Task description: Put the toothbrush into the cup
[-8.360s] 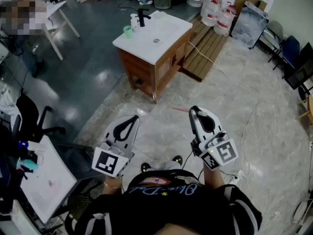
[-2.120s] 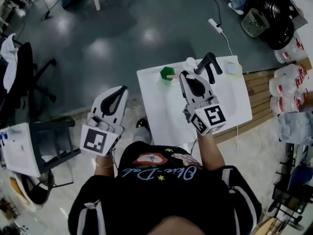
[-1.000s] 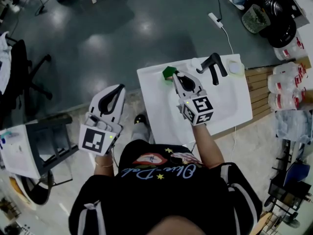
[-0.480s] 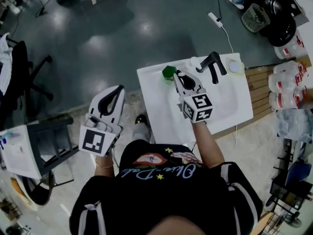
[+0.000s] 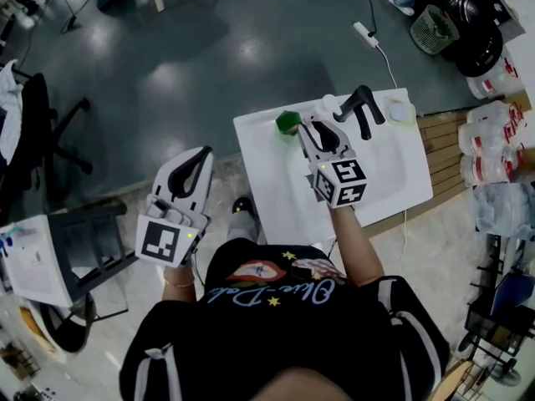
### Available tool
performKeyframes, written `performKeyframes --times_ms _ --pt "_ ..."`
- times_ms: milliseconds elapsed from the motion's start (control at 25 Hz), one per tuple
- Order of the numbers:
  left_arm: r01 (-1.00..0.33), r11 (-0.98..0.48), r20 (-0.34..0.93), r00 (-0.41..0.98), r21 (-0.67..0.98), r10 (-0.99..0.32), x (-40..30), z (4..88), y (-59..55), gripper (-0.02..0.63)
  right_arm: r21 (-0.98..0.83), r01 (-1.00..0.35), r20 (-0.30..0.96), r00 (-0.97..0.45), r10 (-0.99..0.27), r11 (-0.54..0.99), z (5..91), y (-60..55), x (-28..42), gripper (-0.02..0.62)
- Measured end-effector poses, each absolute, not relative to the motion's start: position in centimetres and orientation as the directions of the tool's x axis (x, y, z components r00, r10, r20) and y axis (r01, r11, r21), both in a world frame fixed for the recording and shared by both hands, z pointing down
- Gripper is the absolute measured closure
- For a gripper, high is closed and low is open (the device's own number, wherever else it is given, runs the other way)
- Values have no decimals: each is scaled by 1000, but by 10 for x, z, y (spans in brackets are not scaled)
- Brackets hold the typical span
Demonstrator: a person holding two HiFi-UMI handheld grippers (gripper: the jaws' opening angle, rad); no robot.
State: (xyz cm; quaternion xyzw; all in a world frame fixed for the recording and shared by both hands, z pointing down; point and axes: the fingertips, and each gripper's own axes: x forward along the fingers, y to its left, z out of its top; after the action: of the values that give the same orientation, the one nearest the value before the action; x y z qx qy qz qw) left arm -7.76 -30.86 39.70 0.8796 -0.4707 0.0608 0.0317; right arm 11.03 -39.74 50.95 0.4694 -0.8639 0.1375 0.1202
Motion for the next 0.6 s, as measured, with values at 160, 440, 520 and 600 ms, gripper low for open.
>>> performKeyframes --times_ms 160,440,520,600 --pt "-829 -559 133 554 -5 -822 -80 395 -304 604 -115 -856 348 -509 -787 503 509 -394 112 472" --pt "-826 -563 130 557 -9 -820 -80 392 -296 604 -111 -851 405 -510 -759 513 516 -388 110 422" --pt "-826 -564 130 558 -10 -820 -79 392 -294 604 -111 -849 417 -511 -752 516 519 -387 110 417" --pt "-826 -563 130 557 -11 -820 -80 392 -293 604 -120 -850 428 -510 -746 513 522 -385 109 410"
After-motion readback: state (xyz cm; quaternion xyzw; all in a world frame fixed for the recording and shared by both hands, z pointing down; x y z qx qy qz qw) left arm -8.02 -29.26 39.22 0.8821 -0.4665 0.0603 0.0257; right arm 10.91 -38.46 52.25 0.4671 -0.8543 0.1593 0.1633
